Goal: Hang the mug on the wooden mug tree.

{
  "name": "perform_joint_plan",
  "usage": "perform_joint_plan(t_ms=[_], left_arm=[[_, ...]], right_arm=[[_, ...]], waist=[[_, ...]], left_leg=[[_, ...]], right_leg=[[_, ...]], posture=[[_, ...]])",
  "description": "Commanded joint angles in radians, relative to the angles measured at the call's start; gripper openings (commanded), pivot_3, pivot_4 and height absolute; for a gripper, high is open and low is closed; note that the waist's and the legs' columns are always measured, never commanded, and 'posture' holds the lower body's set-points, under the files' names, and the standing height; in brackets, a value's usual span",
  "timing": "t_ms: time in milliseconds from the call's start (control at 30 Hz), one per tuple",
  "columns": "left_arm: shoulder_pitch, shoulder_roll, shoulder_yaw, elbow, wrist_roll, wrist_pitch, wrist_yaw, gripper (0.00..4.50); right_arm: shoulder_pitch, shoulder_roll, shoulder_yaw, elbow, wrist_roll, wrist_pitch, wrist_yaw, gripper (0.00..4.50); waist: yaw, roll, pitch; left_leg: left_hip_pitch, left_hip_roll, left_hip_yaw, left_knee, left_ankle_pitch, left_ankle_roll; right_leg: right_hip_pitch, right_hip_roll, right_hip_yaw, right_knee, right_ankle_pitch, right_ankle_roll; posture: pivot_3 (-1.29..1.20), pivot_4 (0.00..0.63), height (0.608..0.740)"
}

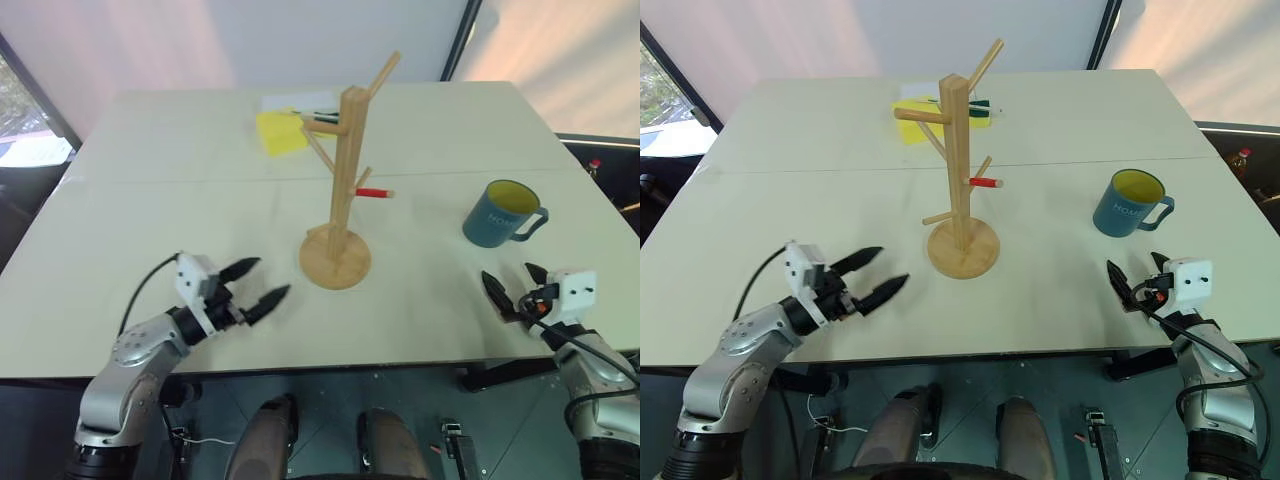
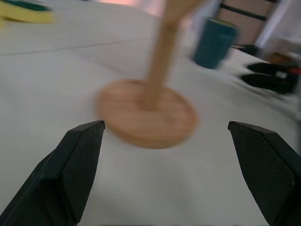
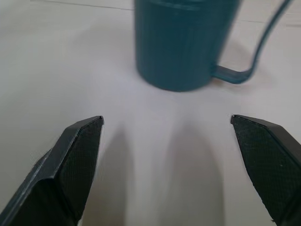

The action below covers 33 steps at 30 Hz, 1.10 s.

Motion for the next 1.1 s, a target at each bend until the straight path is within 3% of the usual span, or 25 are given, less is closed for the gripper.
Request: perform_joint_plan(t_ms=[33, 267, 433, 1100], left_arm=[[-0.065, 0.015, -0.077, -0.067, 0.0, 0.021, -0.041, 4.5], [-0.195, 0.001, -0.137, -0.049, 0.03, 0.019, -0.043, 4.5], [-0.208, 0.0, -0.134, -0.042, 0.034, 0.015, -0.045, 4.5], [-0.211, 0.003, -0.115, -0.04, 0.036, 0.007, -0.046, 4.5]], right_arm=[[-0.043, -0.007, -0.046, 0.019, -0.023, -0.017, -0.072, 4.48], [-0.179, -0.023, -0.038, 0.119, -0.09, -0.014, -0.196, 4.48], [-0.278, -0.035, -0.038, 0.204, -0.117, -0.002, -0.261, 4.48], [-0.485, -0.072, -0.007, 0.513, -0.14, -0.067, -0.188, 4.48]], waist=[[0.0, 0.0, 0.0], [-0.002, 0.002, -0.001], [-0.002, 0.002, -0.001], [-0.01, 0.003, -0.001]], left_leg=[[0.0, 0.0, 0.0, 0.0, 0.0, 0.0], [0.0, 0.0, 0.0, 0.001, 0.001, 0.002], [0.0, -0.001, 0.0, 0.0, 0.002, 0.003], [0.001, -0.001, 0.0, 0.001, 0.003, 0.004]], right_leg=[[0.0, 0.0, 0.0, 0.0, 0.0, 0.0], [0.0, 0.002, -0.001, 0.001, 0.0, 0.0], [0.0, 0.003, -0.001, 0.001, 0.0, 0.0], [0.001, 0.004, -0.002, 0.002, 0.0, 0.001]], posture=[[0.0, 0.15, 0.74], [0.0, 0.15, 0.74], [0.0, 0.15, 0.74], [0.0, 0.15, 0.74]])
